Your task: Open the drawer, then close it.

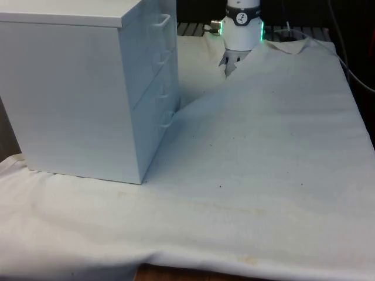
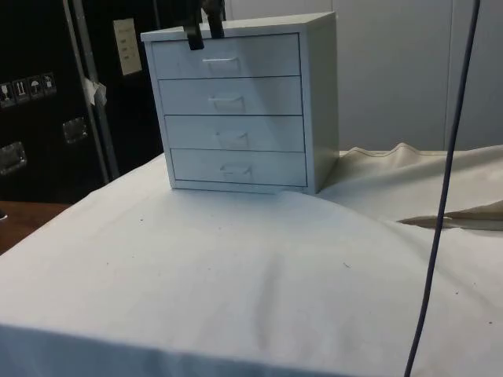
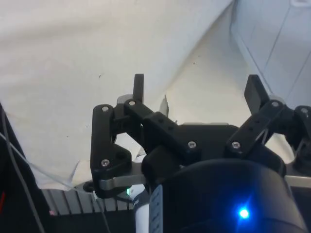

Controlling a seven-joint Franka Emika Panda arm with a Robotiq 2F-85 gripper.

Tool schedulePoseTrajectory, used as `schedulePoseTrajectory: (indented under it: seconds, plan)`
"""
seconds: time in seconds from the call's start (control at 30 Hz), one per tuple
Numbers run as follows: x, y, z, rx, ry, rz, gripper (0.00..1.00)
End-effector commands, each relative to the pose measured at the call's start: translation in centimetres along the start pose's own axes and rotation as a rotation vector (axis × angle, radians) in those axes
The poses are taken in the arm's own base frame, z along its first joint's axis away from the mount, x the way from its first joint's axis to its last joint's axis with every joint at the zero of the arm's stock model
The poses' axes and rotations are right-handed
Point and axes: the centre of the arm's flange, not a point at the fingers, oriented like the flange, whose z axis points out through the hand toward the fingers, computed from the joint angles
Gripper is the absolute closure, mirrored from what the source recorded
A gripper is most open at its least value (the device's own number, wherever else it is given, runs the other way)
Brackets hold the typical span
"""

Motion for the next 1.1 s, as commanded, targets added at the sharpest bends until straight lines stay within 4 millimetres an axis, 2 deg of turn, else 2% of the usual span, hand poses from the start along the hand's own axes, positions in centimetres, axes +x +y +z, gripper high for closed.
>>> schedulePoseTrajectory:
  seconds: [0.0, 0.27, 0.73, 1.07]
  plan:
    - [0.3, 0.1, 0.2, 0.004, 0.003, 0.001, 0.00]
    - [0.8, 0.3, 0.6, -0.014, 0.030, 0.009, 0.00]
    - [0.8, 3.3, 2.5, -0.023, 0.104, -0.035, 0.00]
    - [0.8, 4.3, 2.9, -0.083, 0.102, -0.062, 0.00]
